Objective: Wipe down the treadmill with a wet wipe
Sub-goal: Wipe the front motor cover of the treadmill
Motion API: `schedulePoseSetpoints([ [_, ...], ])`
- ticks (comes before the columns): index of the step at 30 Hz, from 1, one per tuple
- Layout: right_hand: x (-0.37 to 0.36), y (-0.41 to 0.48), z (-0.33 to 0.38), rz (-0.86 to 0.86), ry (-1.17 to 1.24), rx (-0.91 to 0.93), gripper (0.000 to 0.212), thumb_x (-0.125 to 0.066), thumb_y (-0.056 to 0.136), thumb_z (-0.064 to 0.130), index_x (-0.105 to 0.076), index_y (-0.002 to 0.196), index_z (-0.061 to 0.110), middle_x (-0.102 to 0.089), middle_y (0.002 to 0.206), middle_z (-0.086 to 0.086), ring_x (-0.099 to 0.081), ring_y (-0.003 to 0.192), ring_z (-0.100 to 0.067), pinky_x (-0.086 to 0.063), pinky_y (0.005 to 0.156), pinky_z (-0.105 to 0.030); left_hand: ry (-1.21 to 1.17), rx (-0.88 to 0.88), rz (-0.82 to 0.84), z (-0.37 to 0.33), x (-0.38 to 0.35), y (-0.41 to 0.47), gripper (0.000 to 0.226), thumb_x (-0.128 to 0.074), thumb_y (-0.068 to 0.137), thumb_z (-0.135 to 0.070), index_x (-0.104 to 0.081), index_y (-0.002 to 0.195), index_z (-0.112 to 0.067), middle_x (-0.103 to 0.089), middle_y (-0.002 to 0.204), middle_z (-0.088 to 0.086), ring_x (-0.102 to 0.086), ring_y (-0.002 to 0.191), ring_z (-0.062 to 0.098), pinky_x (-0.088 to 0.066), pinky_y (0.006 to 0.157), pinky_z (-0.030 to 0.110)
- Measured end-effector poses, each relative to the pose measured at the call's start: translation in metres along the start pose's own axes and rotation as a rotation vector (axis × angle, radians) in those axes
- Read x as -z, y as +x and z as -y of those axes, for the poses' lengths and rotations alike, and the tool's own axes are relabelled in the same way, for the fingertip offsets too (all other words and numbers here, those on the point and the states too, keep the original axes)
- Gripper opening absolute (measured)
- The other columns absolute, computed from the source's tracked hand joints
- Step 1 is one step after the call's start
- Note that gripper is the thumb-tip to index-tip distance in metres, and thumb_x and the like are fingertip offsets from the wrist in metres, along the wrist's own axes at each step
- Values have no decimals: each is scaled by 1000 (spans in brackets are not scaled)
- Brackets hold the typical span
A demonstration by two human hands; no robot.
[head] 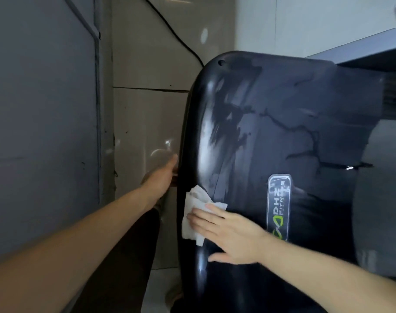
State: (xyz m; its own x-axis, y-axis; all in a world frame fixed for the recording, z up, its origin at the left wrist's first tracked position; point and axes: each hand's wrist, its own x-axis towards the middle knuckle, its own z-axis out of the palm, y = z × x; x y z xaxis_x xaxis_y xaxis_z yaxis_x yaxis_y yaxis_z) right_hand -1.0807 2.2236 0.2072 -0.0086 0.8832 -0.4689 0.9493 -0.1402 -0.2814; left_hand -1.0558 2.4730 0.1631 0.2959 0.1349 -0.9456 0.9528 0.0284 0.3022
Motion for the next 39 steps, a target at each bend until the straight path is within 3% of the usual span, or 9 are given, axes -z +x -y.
schedulePoseSetpoints([
  [2, 2, 0, -39, -27, 9, 5, 86, -38, 99, 65, -22, 161, 7, -20, 169, -10, -5, 158, -24, -4, 128, -45, 129, -12, -7, -6, 2, -3, 90, -34, 75, -97, -78, 109, -25, -74, 103, -8, -68, 103, 20, -45, 106, 36],
  [6, 50, 37, -171, -243, 18, -530, 89, -43, 100, 64, -22, 160, 2, -21, 167, -18, -13, 156, -31, -9, 127, -49, 258, -42, 41, -12, 6, -3, 83, -31, 92, -84, -64, 135, -21, -61, 114, -3, -58, 116, 21, -38, 97, 32],
  [11, 88, 52, -243, -340, 328, -1105, 91, -14, 100, 70, 1, 162, 5, 5, 171, -11, 8, 158, -21, 4, 128, -42, 255, -113, 77, -36, 3, -5, 71, -34, 100, -71, -57, 144, -21, -58, 134, -7, -57, 125, 21, -36, 109, 30],
  [15, 47, 32, -139, -355, 217, -919, 93, -29, 101, 66, -6, 161, -2, -1, 169, -20, 3, 158, -31, -6, 127, -52, 202, -293, -6, -67, -6, -6, 56, -41, 106, -57, -54, 148, -22, -56, 137, -9, -49, 125, 8, -30, 106, 23],
  [19, -7, -30, 1, -110, 77, -498, 92, -36, 101, 65, -15, 160, -2, -3, 169, -21, 3, 157, -35, -9, 127, -53, 129, -290, -51, -79, -21, -5, 58, -45, 102, -62, -59, 142, -23, -62, 129, -9, -57, 124, 14, -40, 112, 33],
  [23, -23, -68, -13, -20, -18, -190, 89, -36, 101, 64, -11, 162, 4, -1, 170, -15, -1, 158, -29, -1, 128, -46, 138, -276, -52, -74, -22, -10, 59, -44, 103, -60, -57, 145, -21, -61, 141, -4, -54, 133, 16, -36, 107, 27],
  [27, 16, -32, -132, -210, 66, -578, 97, -34, 100, 70, -5, 162, 1, -3, 170, -16, -1, 158, -30, -11, 127, -51, 121, -268, -76, -74, -23, -9, 58, -44, 103, -60, -59, 143, -19, -61, 143, 1, -56, 134, 20, -38, 116, 36],
  [32, 70, 7, -256, -319, 402, -1034, 91, -11, 98, 72, 4, 163, 10, 9, 171, -7, 11, 157, -18, 3, 128, -43, 89, -221, -48, -75, -22, -9, 72, -47, 93, -74, -63, 135, -18, -67, 134, 4, -63, 124, 23, -42, 116, 46],
  [39, 18, -5, -93, -325, 383, -1015, 95, -24, 101, 67, 2, 161, -1, 8, 169, -20, 9, 158, -30, -9, 127, -51, 80, -221, -59, -74, -27, -6, 63, -46, 101, -63, -54, 147, -22, -59, 145, -2, -55, 134, 19, -36, 120, 40],
])
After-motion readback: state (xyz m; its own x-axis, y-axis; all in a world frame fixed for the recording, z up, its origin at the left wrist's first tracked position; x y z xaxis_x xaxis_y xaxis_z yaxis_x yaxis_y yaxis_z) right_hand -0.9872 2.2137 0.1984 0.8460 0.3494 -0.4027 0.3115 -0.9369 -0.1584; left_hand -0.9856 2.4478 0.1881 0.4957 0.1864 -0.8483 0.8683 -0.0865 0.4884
